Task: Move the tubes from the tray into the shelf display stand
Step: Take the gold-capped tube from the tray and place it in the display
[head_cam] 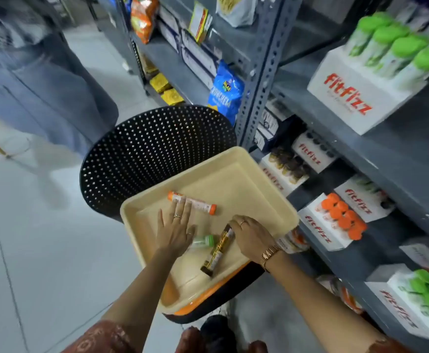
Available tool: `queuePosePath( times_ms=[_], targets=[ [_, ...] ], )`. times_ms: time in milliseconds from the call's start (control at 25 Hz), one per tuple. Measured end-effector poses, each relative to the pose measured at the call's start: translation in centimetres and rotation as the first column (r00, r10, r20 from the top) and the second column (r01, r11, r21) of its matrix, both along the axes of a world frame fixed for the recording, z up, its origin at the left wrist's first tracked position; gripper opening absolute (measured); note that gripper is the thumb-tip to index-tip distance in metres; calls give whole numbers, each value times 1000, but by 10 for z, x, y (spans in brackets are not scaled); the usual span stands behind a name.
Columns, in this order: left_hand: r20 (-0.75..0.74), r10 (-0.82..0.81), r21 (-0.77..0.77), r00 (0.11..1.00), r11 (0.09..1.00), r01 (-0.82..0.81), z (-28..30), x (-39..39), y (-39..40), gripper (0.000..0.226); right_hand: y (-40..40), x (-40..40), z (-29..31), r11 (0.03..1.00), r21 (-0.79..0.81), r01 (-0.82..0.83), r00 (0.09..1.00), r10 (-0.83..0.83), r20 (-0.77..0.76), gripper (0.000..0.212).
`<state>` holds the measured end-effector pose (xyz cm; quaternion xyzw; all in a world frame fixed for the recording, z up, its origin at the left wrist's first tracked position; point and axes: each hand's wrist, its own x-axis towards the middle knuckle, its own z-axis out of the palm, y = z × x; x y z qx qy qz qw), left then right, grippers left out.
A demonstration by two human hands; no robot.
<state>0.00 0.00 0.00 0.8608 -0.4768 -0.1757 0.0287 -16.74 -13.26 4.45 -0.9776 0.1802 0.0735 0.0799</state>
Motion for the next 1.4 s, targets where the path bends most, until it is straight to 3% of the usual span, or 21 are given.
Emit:
queuePosePath(
  times_ms=[80, 280, 400, 680, 840, 880, 1000, 1160, 1400],
  targets=[
    [31, -16, 70, 999, 997, 14, -12, 6, -2, 76, -2, 7, -15, 996, 52, -75, 981, 83, -175, 46],
    [23, -62, 147, 998, 988, 58, -30, 16, -10, 70, -4, 26, -46, 976, 21, -217, 939, 215, -270, 37],
    [-4, -78, 167, 997, 983, 77, -38, 17, -13, 72, -2, 33, -58, 943, -76, -324, 918, 294, -267, 18],
    [10, -97, 185, 995, 978, 94, -43, 18, -13, 75, -6, 34, -65, 922, -105, -373, 920, 353, -172, 30],
    [54, -98, 162, 994, 983, 88, -30, 17, -19, 69, -12, 27, -49, 919, -108, -380, 919, 362, -154, 14],
    [61, -99, 147, 993, 985, 89, -24, 18, -23, 69, -15, 24, -43, 922, -104, -372, 926, 361, -110, 4],
    [117, -132, 79, 984, 989, 123, 3, 16, -38, 67, -23, 13, -23, 952, -100, -290, 957, 289, -21, 35],
    [162, -175, 5, 971, 984, 176, 46, 8, -72, 75, -37, -4, 19, 981, -81, -175, 969, 186, 161, 25],
    [248, -277, -249, 928, 908, 338, 126, -34, -142, 73, -52, -64, 92, 984, -147, 97, 887, -19, 461, 39]
  ],
)
